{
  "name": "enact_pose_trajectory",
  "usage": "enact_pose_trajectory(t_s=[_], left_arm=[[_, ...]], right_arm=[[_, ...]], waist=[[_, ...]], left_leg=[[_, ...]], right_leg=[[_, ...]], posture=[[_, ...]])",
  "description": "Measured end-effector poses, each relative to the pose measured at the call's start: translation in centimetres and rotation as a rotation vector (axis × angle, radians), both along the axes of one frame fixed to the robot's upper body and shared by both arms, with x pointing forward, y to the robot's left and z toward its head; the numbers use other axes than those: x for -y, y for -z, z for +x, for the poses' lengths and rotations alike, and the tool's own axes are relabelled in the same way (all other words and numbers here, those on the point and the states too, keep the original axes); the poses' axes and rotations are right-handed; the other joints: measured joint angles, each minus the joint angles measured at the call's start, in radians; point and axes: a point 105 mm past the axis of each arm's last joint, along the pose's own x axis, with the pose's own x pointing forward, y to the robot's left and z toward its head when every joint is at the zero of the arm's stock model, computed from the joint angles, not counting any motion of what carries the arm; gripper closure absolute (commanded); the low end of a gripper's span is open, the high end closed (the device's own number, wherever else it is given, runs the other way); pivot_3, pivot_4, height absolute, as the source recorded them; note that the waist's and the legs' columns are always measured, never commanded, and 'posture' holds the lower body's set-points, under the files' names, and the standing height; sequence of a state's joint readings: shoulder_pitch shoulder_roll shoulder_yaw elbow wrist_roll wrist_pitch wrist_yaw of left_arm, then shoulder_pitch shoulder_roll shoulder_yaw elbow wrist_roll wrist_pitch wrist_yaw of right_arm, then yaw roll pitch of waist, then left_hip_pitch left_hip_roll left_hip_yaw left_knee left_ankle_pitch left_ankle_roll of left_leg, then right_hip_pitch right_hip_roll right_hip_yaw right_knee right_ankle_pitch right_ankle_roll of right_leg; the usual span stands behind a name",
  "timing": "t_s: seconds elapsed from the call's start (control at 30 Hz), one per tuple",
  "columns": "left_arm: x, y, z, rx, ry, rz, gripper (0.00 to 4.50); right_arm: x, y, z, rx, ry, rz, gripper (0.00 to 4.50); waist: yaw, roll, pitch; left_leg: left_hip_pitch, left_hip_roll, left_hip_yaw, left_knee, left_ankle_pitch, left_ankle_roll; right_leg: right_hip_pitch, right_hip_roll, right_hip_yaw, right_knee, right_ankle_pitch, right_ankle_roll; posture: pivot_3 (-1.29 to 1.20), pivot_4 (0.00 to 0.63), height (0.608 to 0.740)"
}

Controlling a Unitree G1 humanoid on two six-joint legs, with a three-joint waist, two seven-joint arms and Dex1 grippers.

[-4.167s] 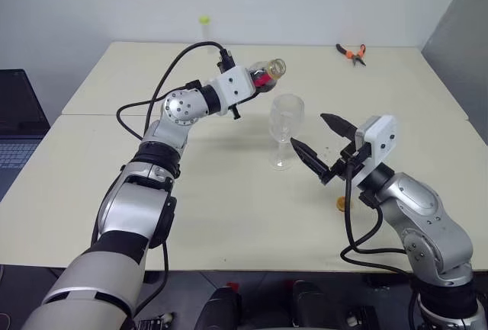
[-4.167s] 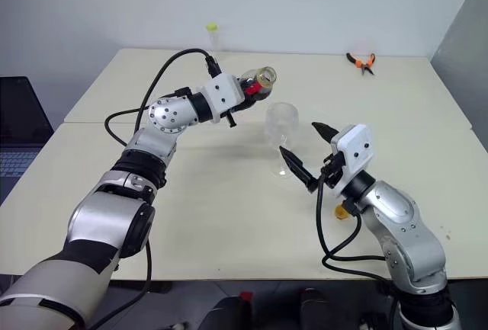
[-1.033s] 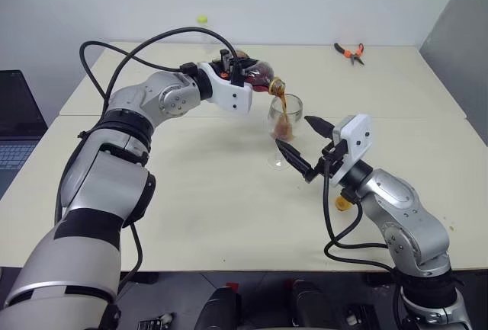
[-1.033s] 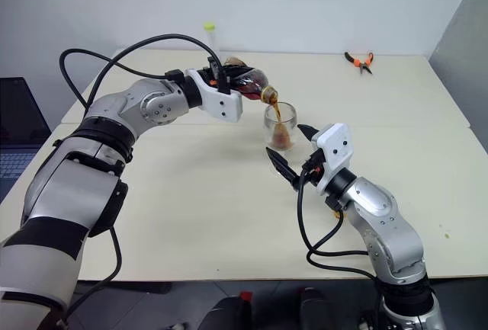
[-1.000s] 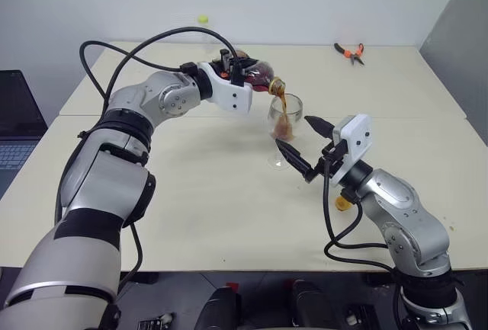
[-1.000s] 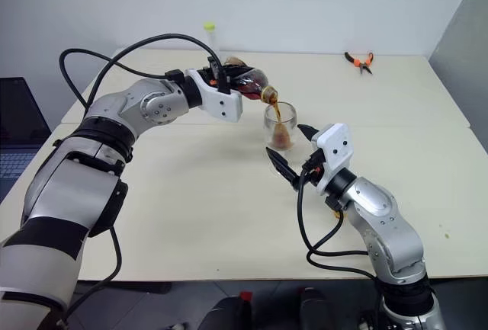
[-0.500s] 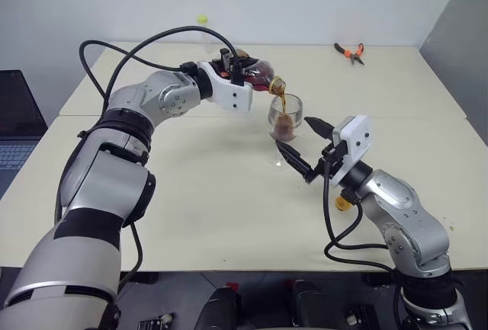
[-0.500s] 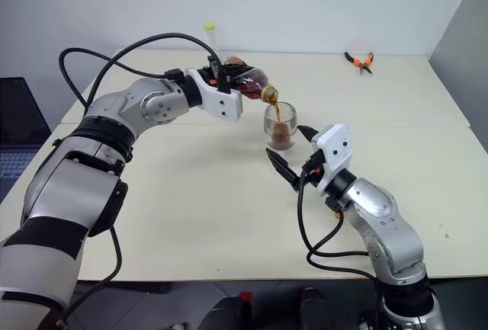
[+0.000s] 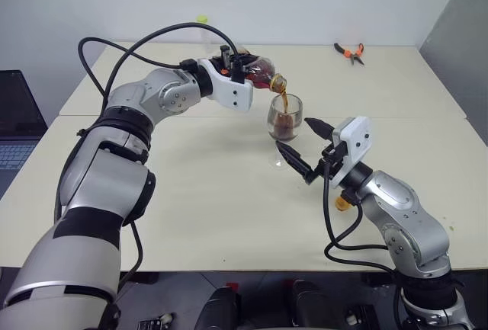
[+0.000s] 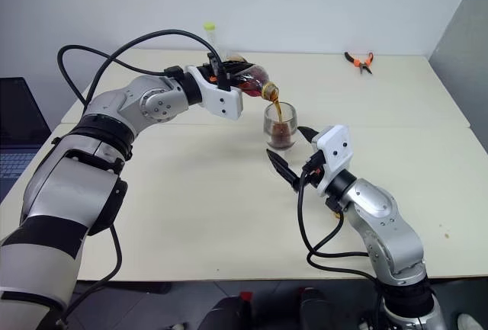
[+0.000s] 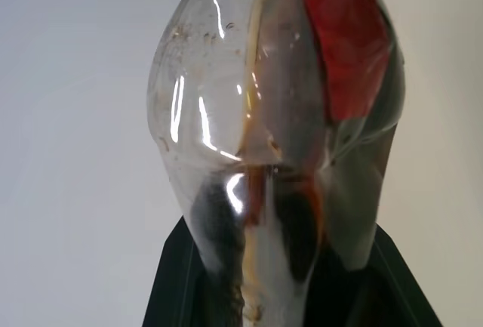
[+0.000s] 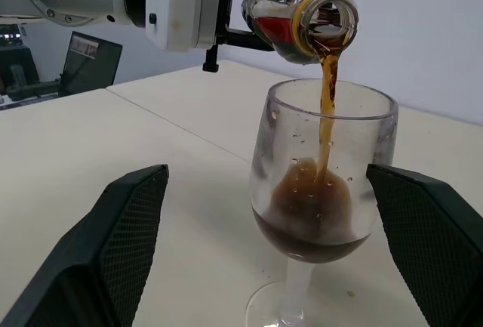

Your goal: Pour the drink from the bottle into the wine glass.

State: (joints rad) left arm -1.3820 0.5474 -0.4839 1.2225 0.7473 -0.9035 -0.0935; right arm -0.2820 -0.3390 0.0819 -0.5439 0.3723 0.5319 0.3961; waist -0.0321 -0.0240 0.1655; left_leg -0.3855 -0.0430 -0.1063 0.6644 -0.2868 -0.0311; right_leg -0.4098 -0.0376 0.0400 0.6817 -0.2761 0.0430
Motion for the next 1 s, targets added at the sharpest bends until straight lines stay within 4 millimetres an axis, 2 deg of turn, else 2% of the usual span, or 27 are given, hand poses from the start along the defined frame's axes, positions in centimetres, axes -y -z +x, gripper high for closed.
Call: enact_pose_trajectory(t_s=[0.27, 1.0], left_arm=[[-0.07, -0.09, 0.00, 0.002, -0.001, 0.001, 3.63], [-0.07, -0.64, -0.03, 0.015, -0.001, 0.001, 3.65]], right_arm=[[0.53, -0.16, 0.22, -0.001, 0.029, 0.023, 0.00], [0.45, 0.16, 0.14, -0.016, 0.029, 0.042, 0.00]], waist=[[0.000, 0.000, 0.000], [0.000, 0.000, 0.000]], left_leg=[[0.000, 0.000, 0.000, 0.000, 0.000, 0.000], [0.000, 0.000, 0.000, 0.000, 0.000, 0.000]], right_leg=[[0.000, 0.000, 0.000, 0.000, 0.000, 0.000], [0.000, 0.000, 0.000, 0.000, 0.000, 0.000]], posture=[[0.00, 0.150, 0.740], [0.00, 0.150, 0.740]])
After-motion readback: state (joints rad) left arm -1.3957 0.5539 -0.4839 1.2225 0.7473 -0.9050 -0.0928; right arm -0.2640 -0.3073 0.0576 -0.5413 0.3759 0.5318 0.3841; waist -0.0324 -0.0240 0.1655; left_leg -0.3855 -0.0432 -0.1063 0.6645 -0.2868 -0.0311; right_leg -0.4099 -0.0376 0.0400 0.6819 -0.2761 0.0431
